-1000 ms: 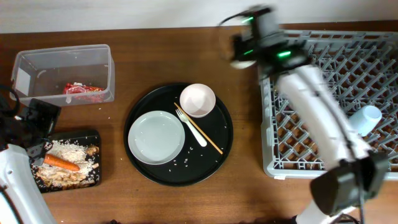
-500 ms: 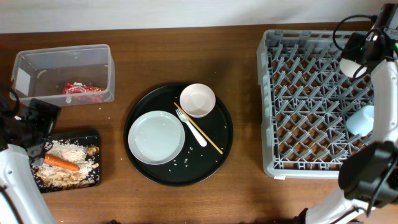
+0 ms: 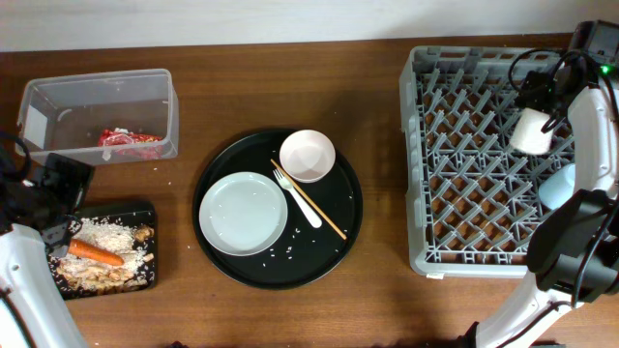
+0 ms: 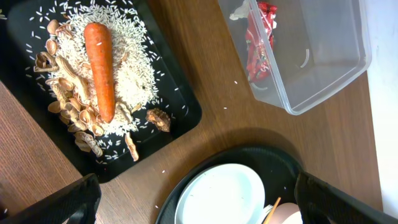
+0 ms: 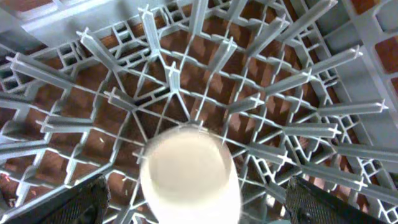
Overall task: Sort waste into correct bins and load items into the dishwasher rack
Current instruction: 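Carry the white cup right and place it in the rack, then reach the right gripper to the pink bowl and grasp its rim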
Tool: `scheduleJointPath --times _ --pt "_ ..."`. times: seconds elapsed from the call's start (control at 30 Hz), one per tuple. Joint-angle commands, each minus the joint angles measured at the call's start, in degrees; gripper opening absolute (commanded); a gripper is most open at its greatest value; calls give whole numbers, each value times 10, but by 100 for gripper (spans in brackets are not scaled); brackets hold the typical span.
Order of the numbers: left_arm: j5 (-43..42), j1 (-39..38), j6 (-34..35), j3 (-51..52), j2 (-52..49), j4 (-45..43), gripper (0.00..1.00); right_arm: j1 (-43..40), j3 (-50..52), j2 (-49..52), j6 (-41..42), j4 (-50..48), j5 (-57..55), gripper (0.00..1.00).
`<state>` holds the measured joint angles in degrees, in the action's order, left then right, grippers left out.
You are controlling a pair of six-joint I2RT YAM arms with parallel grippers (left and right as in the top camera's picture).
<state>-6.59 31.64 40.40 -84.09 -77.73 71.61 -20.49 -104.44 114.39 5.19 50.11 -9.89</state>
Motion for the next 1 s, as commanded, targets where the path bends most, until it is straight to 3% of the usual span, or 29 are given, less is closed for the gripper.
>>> scheduleJointPath --times 0.0,0.17,0.4,0.53,0.73,0.97 --pt "4 3 7 0 2 0 99 0 -7 -50 15 5 -10 93" --pt "4 3 7 0 2 0 99 16 -7 -143 36 20 96 93" --pt "4 3 7 0 2 0 99 130 -7 -249 6 81 420 93" --pt "4 3 7 0 2 0 99 251 -6 -241 -31 110 395 92" --pt "4 3 7 0 2 0 99 459 -5 -138 -30 111 190 73" --pt "4 3 7 0 2 0 99 540 -5 14 16 24 143 66"
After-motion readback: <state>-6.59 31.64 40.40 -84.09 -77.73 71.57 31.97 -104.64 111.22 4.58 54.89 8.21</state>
